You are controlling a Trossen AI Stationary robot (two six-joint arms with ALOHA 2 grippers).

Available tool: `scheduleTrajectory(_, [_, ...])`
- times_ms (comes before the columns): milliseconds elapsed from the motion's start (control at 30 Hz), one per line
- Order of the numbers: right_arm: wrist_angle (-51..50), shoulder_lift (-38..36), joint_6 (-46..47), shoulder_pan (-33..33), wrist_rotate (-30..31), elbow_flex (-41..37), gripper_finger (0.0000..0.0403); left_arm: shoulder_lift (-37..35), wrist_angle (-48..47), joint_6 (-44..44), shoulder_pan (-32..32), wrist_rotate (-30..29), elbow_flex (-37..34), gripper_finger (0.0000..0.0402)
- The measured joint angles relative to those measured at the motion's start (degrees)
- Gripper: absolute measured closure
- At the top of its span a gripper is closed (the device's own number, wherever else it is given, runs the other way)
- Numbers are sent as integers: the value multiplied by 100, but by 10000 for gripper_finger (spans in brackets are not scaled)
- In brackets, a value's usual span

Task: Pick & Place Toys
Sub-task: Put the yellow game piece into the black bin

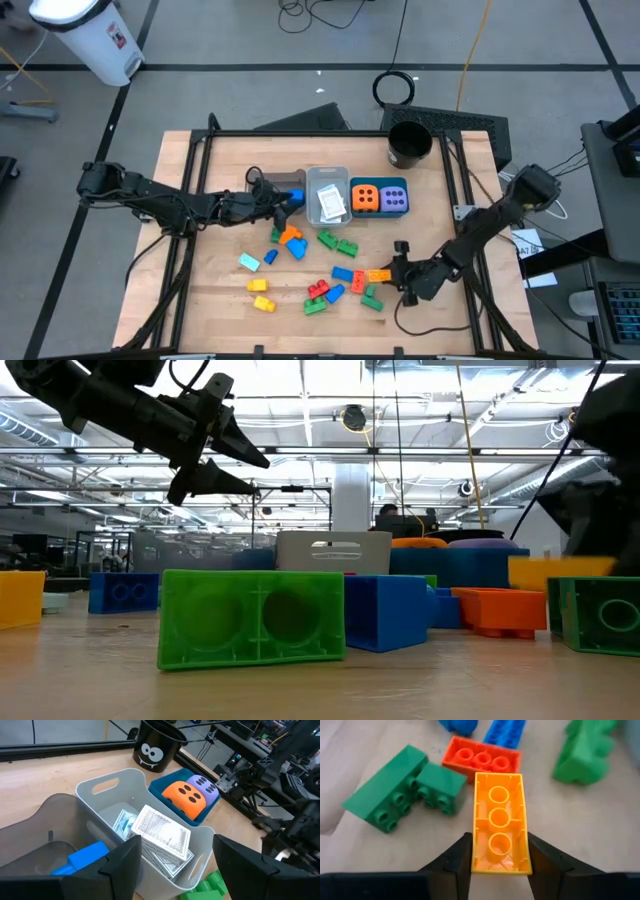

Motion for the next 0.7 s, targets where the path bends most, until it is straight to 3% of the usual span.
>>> scheduleTrajectory(167, [-332, -774, -348, 0, 706, 0, 255, 0, 0, -83, 2, -42, 0, 148])
scheduleTrajectory(333, [-66, -1243, -1521, -41, 1540, 3, 268, 0, 24, -309, 2, -33, -1, 149])
scheduleTrajectory(500, [509, -1276, -2844, -453, 1722, 140, 268, 37, 611, -140, -19, 215, -2, 149])
scheduleTrajectory(700, [868, -1015, -4103, -1121, 1754, 401, 265, 614, 1874, 292, -258, 333, 68, 149])
